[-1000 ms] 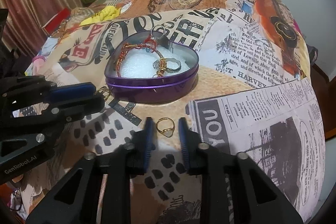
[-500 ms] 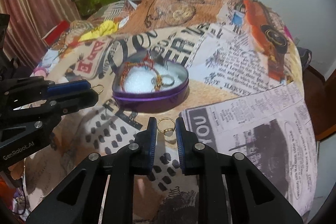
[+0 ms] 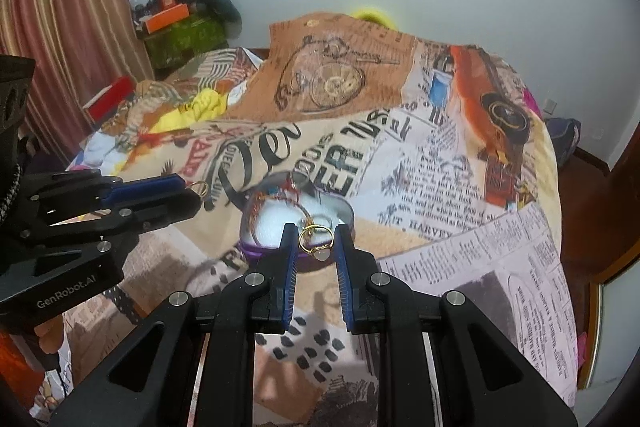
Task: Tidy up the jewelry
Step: 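Carry both gold rings over the heart tin and lower them inside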
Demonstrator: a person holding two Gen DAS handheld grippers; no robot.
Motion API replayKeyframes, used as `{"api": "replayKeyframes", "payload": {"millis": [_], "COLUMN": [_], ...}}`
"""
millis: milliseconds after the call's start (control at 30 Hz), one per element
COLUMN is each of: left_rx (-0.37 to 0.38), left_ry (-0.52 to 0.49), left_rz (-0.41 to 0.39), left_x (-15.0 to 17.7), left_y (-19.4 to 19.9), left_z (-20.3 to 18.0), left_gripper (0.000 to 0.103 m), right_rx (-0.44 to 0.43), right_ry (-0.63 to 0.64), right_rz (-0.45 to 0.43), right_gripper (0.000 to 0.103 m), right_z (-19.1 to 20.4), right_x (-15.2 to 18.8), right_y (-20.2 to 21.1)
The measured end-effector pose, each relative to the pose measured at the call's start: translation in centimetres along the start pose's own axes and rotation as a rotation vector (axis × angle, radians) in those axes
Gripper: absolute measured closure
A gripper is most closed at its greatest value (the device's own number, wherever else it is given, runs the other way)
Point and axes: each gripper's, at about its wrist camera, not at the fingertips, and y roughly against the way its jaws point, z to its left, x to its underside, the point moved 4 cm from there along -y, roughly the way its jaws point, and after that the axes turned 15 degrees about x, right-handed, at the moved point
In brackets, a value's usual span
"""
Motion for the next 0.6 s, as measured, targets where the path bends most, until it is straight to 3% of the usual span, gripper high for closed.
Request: {"api": "replayKeyframes", "payload": {"millis": [300, 600], "left_rx": [0.007, 0.030], "left_ry": [0.003, 0.042], "left_rz": [-0.011, 0.045], "left_x": [-1.3, -1.2], "left_y": [-0.8, -3.9], "left_z": [1.0, 3.3], "left_gripper": [0.087, 0.087], "right_rx": [-0.020, -0.025], "right_ry": [0.008, 0.033], "right_rz": [-0.005, 0.051], "right_gripper": [0.087, 0.087], "right_z": [1.0, 2.1], "right_x": [-0.8, -0.5], "right_y": [-1.1, -4.1]}}
